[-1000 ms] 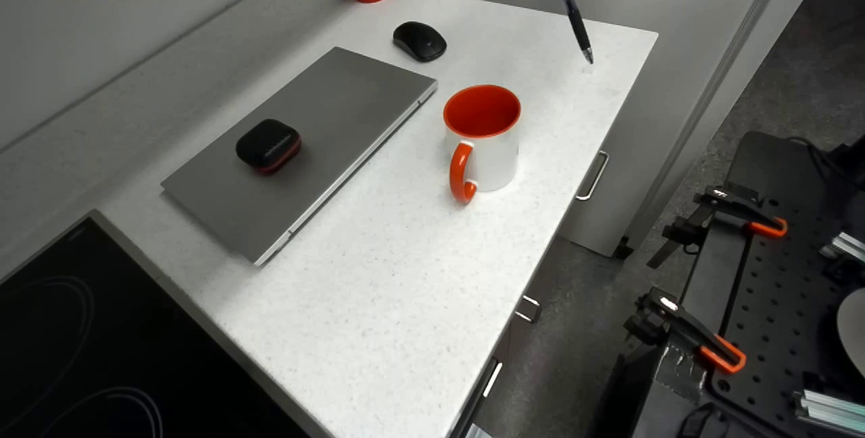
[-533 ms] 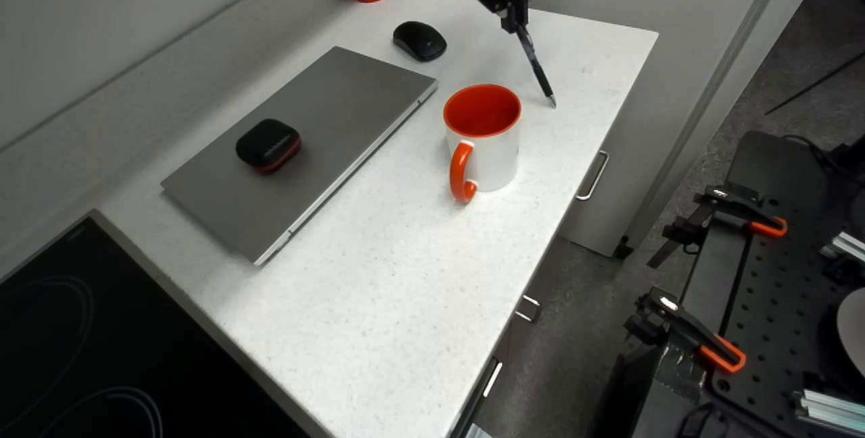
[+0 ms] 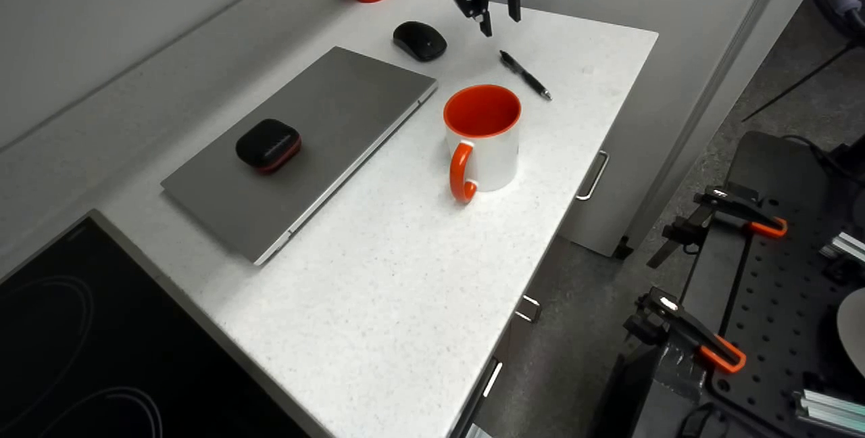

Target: Pick the pen from the cup and put it on the counter

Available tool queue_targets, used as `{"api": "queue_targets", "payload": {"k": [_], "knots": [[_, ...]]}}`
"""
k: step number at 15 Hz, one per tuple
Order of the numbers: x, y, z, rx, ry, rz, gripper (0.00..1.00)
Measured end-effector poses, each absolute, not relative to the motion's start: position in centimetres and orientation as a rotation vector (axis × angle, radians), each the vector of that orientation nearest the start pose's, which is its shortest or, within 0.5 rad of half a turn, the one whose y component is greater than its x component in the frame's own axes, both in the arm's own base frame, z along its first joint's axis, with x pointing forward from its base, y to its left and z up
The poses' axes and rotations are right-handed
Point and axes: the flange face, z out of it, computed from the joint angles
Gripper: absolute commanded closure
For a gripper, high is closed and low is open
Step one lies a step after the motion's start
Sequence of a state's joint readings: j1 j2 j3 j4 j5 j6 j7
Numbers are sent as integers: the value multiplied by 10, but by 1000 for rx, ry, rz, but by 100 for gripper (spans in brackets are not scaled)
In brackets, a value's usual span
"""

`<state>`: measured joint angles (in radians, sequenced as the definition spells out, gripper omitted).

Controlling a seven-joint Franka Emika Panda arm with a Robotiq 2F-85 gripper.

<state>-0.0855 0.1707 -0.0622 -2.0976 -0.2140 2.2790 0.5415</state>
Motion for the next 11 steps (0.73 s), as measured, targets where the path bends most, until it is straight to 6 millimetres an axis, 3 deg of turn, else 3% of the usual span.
{"api": "queue_targets", "payload": {"k": [3, 11], "knots": [[568, -92, 342, -3176, 932, -83, 0], [569, -95, 344, -3161, 951, -86, 0]]}}
